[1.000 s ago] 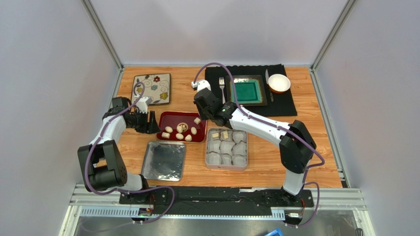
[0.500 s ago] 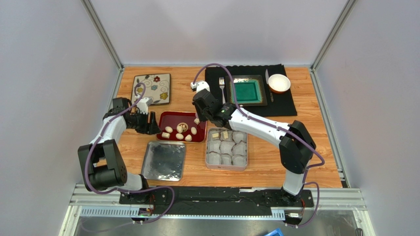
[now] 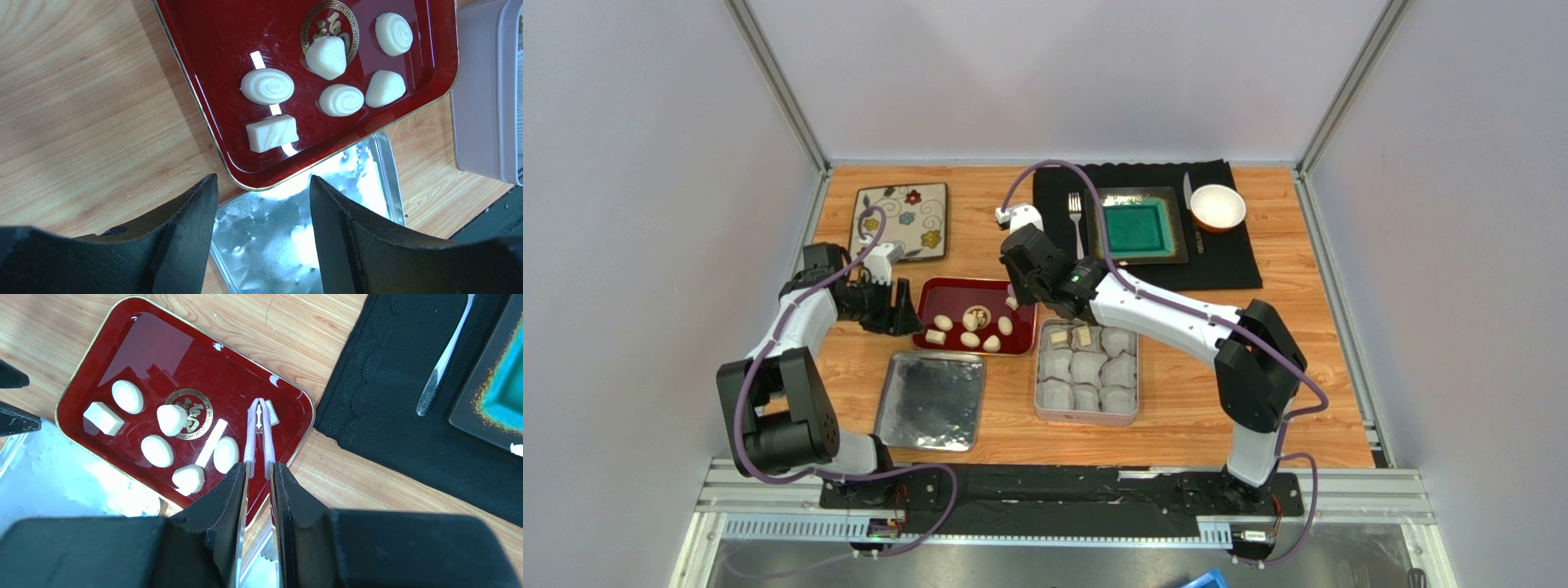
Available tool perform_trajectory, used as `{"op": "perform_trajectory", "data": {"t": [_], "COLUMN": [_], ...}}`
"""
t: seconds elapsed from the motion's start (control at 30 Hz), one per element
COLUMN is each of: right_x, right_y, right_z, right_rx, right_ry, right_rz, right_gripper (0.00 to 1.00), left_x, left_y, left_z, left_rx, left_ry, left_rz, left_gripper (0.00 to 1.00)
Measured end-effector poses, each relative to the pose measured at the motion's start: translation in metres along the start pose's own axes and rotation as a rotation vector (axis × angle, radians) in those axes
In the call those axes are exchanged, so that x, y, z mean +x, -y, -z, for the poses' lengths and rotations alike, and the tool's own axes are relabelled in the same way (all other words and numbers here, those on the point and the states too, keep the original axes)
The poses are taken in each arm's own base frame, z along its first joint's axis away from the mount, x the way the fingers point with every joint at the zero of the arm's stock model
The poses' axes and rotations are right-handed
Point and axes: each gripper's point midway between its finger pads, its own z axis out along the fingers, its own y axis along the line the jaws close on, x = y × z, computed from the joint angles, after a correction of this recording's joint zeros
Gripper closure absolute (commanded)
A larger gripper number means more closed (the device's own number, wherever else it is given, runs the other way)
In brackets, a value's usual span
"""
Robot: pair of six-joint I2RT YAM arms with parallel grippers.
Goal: Pack the chocolate
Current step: Pick up the fake chocolate from the plate.
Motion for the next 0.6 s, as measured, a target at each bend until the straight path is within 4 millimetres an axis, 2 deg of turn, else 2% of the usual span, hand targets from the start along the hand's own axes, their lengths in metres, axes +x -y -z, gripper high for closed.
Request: {"op": "perform_trajectory", "data": {"t": [0.1, 0.17, 0.3, 0.47, 0.6], "right_x": [0.0004, 0.0004, 0.0006, 0.0006, 0.0007], "right_y": [-0.0011, -0.0015, -0.0019, -0.0018, -0.0021], "right_z": [0.0003, 0.0004, 0.0005, 0.0005, 0.0006], "right_rx": [-0.002, -0.003, -0.004, -0.003, -0.004], "right_ry": [-0.001, 0.0, -0.001, -0.001, -0.001], "right_rz": [0.001, 0.001, 0.002, 0.002, 0.002], "right_gripper": [0.89, 0.85, 0.84, 0.74, 0.72], "left_x": [0.0, -0.0001, 0.0003, 0.0004, 0.0003], "left_y": [0.0003, 0.0005, 0.0012, 0.0016, 0.0023], "left_z": [0.0, 0.0, 0.0, 0.0, 0.0], "left_rx": [0.002, 0.003, 0.006, 0.008, 0.012], "left_ry": [0.0, 0.001, 0.0, -0.001, 0.0], "left_rz": [-0.001, 0.0, 0.001, 0.001, 0.002], "left_gripper": [0.35, 0.35, 0.35, 0.35, 0.35]}}
